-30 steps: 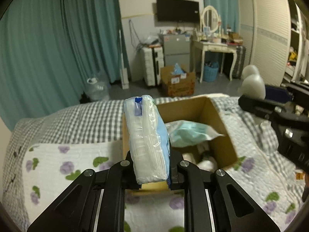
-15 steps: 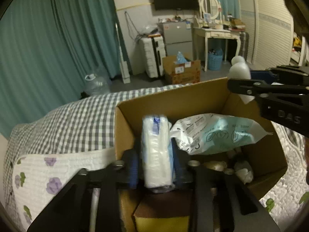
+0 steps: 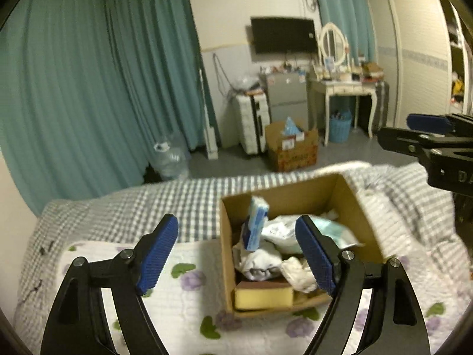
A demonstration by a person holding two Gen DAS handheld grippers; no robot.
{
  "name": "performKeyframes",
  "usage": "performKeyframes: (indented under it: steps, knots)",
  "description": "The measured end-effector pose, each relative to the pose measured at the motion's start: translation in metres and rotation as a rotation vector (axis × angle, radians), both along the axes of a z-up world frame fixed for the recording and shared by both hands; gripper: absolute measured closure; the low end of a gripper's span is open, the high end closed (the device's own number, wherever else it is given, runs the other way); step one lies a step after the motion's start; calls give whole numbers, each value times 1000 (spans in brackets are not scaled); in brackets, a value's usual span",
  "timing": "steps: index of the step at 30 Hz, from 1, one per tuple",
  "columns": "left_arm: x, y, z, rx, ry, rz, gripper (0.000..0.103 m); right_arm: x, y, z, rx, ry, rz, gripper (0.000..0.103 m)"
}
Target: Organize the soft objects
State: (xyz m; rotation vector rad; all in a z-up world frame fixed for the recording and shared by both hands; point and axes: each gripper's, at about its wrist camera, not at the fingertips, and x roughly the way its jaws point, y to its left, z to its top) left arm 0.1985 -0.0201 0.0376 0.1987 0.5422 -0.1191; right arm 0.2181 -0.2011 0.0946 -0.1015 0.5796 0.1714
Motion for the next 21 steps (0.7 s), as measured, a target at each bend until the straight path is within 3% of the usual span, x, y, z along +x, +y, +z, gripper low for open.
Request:
performKeyframes:
  steps: [3,5,7,9,11,16,21]
  knots:
    - [-33,7,36,-28,-47,-4,16,-46,0,38,-9,-66,11,26]
    - [-53,12,56,-44,-85,-1,5,-75,-2,58,-19,-97,6,21]
    - [-80,19,76,-62,-147,4,1,-107,-4,76,-20,-130,-4,16]
    - [-108,28,90,-83,-212,9,0,-132,-5,88,-19,-151,-13,5]
    - [-129,37,98,-113,-249,8,0,-163,-3,96,-52,-210,-42,0]
    - [-159,56,91,-194,-291,34,0,-206,-6,93,2,-295,-53,0]
    - [-154,66,49,-211,-338,120,0,-205,0,54,94,-316,-57,0]
